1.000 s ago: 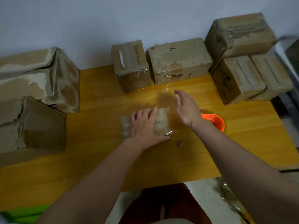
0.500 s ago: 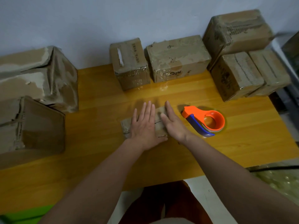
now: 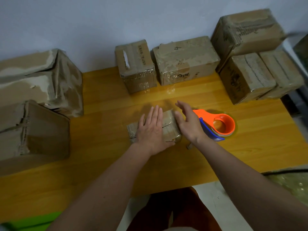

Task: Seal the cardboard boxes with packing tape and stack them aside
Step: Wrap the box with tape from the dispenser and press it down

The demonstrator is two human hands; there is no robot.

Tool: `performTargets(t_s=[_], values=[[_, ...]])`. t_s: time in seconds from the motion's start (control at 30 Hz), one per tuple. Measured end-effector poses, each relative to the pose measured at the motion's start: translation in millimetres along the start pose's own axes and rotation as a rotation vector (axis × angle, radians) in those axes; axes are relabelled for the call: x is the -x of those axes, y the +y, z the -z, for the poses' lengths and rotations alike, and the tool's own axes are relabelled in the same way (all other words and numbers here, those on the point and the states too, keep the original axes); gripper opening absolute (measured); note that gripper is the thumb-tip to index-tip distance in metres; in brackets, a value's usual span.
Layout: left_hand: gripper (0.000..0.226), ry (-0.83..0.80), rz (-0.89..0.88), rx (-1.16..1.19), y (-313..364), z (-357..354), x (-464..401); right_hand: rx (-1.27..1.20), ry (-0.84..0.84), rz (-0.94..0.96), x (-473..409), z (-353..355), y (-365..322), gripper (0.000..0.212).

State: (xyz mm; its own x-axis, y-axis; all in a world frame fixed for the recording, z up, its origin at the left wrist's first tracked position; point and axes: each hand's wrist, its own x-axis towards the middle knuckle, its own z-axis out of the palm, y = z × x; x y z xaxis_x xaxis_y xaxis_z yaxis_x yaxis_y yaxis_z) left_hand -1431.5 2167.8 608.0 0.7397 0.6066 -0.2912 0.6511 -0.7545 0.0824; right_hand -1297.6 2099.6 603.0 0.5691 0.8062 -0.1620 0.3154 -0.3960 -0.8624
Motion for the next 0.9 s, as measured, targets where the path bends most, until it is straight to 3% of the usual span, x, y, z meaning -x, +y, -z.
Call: performTargets(t_s=[0.07, 0.3, 0.4, 0.5, 0.57, 0.7, 0.77, 0.9], values=[[0.126, 0.008, -0.006, 0.0, -0.5, -0.3, 0.0, 0.035, -0.012, 0.053, -5.0, -4.4, -2.9, 0.034], [0.123, 0.025, 0.019, 0.025, -0.1, -2.2, -0.1, -0.218, -0.298, -0.22, -37.5, -4.1, -4.0, 0.01], [0.122, 0.036, 0.024, 0.032, 0.2, -3.0, -0.2, -0.238, -0.375, -0.318, -38.5, -6.4, -5.8, 0.026], [0.122, 0.031, 0.032, 0.024, 2.0, -1.8, 1.5, -0.214, -0.43, -0.391, -31.8, 0.7, -3.1, 0.059], [0.123, 0.019, 0.074, 0.034, 3.5, -0.5, 0.7, -0.193, -0.351, -0.401, -21.3, 6.1, 5.2, 0.068], [0.125, 0.055, 0.264, 0.078, 5.2, 2.9, -4.1, -0.145, 0.051, -0.114, 16.6, -3.1, 13.3, 0.04], [0.122, 0.058, 0.295, 0.093, 9.1, 2.1, -3.6, -0.119, 0.011, -0.056, 22.6, -18.4, 18.9, 0.038], [0.122, 0.053, 0.329, 0.144, 11.9, 0.4, -2.2, -0.175, 0.002, -0.142, 13.0, -40.6, 19.3, 0.049]])
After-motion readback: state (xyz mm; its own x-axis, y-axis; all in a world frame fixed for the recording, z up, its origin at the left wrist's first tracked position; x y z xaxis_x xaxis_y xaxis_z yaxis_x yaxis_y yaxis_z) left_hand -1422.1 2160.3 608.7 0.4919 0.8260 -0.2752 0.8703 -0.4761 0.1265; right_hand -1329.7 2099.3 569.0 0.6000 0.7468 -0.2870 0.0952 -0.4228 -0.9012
